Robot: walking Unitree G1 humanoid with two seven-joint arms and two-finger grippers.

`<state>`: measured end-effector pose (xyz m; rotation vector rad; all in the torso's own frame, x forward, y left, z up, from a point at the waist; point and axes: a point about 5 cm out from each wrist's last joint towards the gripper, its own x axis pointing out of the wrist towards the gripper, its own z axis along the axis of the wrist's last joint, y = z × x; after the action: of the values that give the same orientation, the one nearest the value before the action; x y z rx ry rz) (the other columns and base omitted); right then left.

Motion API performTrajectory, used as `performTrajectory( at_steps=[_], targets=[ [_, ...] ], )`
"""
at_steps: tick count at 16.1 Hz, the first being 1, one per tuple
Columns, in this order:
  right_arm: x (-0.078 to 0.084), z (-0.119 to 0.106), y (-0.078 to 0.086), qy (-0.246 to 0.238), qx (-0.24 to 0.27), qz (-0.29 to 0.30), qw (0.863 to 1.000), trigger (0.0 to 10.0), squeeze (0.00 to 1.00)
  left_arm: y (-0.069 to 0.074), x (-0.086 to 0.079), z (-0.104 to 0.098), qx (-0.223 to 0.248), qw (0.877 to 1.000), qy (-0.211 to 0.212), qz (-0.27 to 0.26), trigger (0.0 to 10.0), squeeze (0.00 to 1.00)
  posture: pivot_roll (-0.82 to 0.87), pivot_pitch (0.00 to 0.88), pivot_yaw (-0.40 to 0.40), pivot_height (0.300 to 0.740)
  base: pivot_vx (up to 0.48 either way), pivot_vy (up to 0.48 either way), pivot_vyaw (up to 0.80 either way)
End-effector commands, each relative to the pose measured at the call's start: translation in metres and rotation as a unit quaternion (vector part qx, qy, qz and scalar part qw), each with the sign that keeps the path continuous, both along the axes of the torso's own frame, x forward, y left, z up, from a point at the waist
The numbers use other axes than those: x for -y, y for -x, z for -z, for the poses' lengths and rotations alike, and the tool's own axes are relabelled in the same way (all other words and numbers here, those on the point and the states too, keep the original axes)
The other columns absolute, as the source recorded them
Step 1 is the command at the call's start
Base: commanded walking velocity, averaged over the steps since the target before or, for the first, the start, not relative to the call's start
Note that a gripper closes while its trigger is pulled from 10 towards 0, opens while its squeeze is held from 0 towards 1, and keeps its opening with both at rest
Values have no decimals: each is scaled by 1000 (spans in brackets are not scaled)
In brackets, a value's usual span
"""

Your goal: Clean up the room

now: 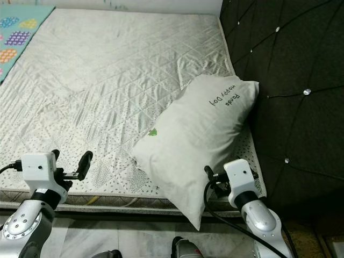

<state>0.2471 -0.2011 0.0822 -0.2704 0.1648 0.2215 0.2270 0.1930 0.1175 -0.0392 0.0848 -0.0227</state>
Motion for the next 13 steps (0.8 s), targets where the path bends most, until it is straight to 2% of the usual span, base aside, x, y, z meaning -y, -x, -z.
performTrajectory(
  at_steps=[1,6,7,10,13],
  targets=[
    [2,0,2,-6,-2,10,1000,10000,0,3,-1,-2,-1,1000,-3,-5,10000,0,-94,221,-11,740,0,0,0],
    [5,2,-3,-26,-6,41,999,10000,0,2,-3,-1,-5,1000,0,-11,10000,0,-92,190,-4,740,0,0,0],
    [6,3,-4,-43,-9,51,998,10000,0,0,-3,-1,-4,1000,0,-11,10000,0,-95,182,2,740,0,0,-800],
    [6,2,-7,-49,-2,59,997,10000,0,-4,-2,-2,-1,1000,1,-9,10000,0,-96,177,11,740,0,0,-800],
    [4,1,-10,-52,4,59,997,10000,0,-7,-2,-3,1,1000,0,-8,10000,0,-94,171,16,740,0,0,0]
  ],
)
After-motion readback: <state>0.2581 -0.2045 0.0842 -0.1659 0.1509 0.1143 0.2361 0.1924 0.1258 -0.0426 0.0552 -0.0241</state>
